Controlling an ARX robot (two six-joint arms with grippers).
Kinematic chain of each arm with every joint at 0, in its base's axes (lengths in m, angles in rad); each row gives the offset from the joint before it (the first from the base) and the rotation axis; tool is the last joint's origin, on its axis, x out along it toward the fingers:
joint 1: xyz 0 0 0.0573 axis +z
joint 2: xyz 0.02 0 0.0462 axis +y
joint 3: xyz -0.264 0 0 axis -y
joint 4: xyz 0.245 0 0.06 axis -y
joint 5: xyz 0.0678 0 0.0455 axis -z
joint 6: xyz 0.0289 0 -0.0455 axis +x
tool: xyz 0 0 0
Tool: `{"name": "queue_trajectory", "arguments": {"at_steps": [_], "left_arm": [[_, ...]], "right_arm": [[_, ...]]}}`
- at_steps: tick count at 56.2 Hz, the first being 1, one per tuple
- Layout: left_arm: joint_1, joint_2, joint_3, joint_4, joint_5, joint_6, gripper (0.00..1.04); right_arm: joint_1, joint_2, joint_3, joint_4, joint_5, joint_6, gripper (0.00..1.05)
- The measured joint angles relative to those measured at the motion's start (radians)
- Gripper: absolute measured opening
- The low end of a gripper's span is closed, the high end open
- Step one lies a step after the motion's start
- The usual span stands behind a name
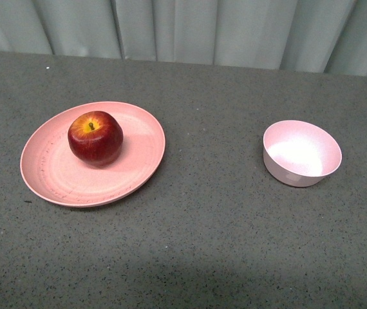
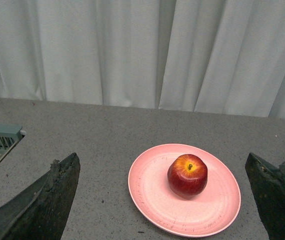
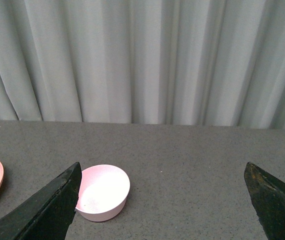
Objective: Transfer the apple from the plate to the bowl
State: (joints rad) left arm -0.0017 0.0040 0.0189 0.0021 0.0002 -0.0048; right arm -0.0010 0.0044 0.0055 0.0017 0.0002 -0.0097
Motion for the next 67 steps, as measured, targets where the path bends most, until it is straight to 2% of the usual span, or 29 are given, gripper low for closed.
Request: {"name": "queue_trajectory", "arguments": {"at_steps": [58, 61, 63, 67], "left_arm": [[0.0, 0.0, 0.0, 0.0, 0.0, 0.0, 0.98], [0.0, 0.0, 0.0, 0.0, 0.0, 0.0, 0.98], [0.0, 0.0, 0.0, 0.0, 0.0, 0.0, 0.98], [0.0, 0.0, 0.0, 0.0, 0.0, 0.0, 0.98]], "right_arm": [[0.0, 0.0, 0.0, 0.0, 0.0, 0.0, 0.95], [0.011, 0.038, 0.032, -0.089, 0.009, -0.043, 0.95], [0.018, 0.13, 0.07, -0.165, -0.027, -0.08, 0.95], [0.022, 0.354, 0.103, -0.092, -0.124, -0.128, 0.95]]}}
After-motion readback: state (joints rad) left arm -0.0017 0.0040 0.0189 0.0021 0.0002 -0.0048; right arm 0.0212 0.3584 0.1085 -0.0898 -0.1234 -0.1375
